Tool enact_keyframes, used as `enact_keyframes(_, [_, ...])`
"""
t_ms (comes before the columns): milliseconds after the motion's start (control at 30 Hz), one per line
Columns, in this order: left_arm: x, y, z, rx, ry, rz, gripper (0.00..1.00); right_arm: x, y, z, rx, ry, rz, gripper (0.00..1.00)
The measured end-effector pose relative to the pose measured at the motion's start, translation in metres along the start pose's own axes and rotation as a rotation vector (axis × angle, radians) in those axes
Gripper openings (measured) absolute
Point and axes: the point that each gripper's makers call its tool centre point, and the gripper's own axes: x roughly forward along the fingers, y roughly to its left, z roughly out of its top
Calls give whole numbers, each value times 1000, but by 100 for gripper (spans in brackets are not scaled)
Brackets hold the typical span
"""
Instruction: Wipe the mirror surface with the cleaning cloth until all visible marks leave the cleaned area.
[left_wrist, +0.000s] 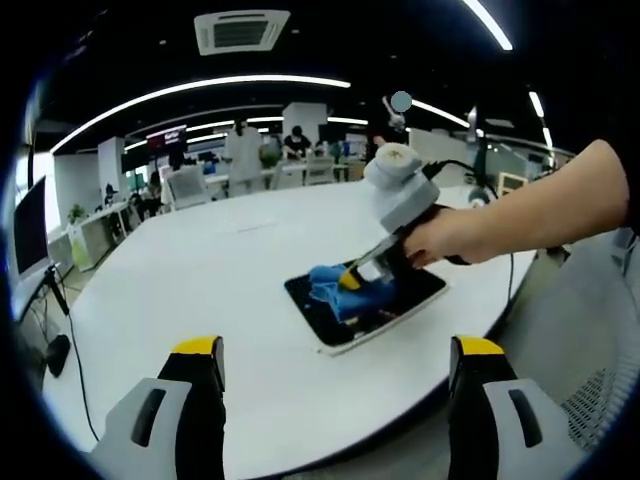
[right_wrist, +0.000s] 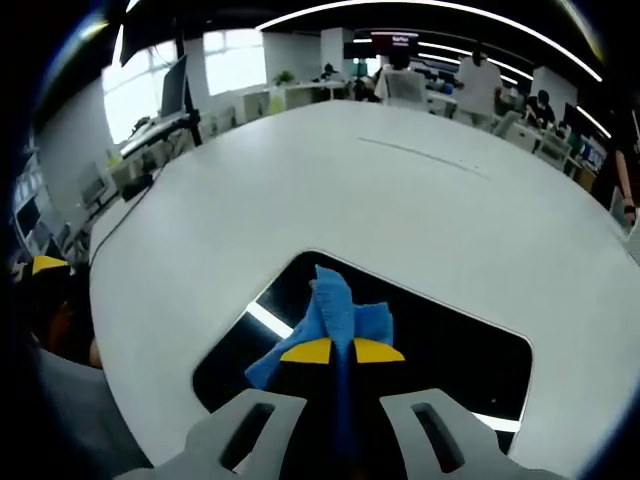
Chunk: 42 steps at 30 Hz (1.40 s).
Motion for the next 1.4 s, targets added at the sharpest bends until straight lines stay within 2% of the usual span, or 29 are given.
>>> enact_keyframes(367, [0, 0, 1, 0, -7, 3, 93, -9, -29, -11, 3, 12, -37, 0])
enact_keyframes(500, [0, -1, 1, 0, -6, 0, 93, -13, -37, -15, -33, 19, -57, 0])
enact_keyframes(1400, [0, 0, 1, 2, -7, 0, 92, -48, -95, -45, 33, 25, -149, 0])
